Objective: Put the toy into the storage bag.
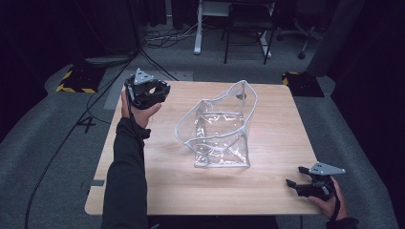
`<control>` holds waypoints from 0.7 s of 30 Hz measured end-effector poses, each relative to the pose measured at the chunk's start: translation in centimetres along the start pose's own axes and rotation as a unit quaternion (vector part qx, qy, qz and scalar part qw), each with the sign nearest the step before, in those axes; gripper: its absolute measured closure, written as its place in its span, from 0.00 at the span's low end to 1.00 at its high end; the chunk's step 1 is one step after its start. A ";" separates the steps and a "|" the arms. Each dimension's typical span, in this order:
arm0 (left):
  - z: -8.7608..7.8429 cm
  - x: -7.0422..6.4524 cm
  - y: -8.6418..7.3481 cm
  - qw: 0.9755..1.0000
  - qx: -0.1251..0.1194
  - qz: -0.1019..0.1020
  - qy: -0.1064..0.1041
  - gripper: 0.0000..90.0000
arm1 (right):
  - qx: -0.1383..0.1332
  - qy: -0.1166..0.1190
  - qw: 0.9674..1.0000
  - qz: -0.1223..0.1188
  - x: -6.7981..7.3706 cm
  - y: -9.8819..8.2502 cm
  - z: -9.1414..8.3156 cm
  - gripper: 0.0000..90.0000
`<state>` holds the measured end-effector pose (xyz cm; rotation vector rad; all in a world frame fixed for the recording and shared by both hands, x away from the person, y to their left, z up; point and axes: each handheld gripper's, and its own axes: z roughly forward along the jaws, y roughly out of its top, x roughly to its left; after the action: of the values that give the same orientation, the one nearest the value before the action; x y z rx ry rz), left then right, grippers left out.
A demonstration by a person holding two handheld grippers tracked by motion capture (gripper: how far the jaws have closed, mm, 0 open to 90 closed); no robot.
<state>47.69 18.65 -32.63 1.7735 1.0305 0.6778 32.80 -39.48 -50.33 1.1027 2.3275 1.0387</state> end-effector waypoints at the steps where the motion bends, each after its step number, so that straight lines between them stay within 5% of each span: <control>1: 0.0 0.0 0.0 1.000 0.000 0.000 0.000 0.53 | 0.000 0.000 1.000 0.000 0.0 0.0 0.0 0.21; 21: 0.4 -2.8 2.8 0.999 -0.003 0.041 -0.021 0.53 | 0.000 0.000 1.000 0.000 0.0 0.0 0.0 0.21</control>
<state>47.61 15.41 -30.28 1.8250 0.9307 0.6892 32.80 -39.48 -50.33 1.1022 2.3277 1.0393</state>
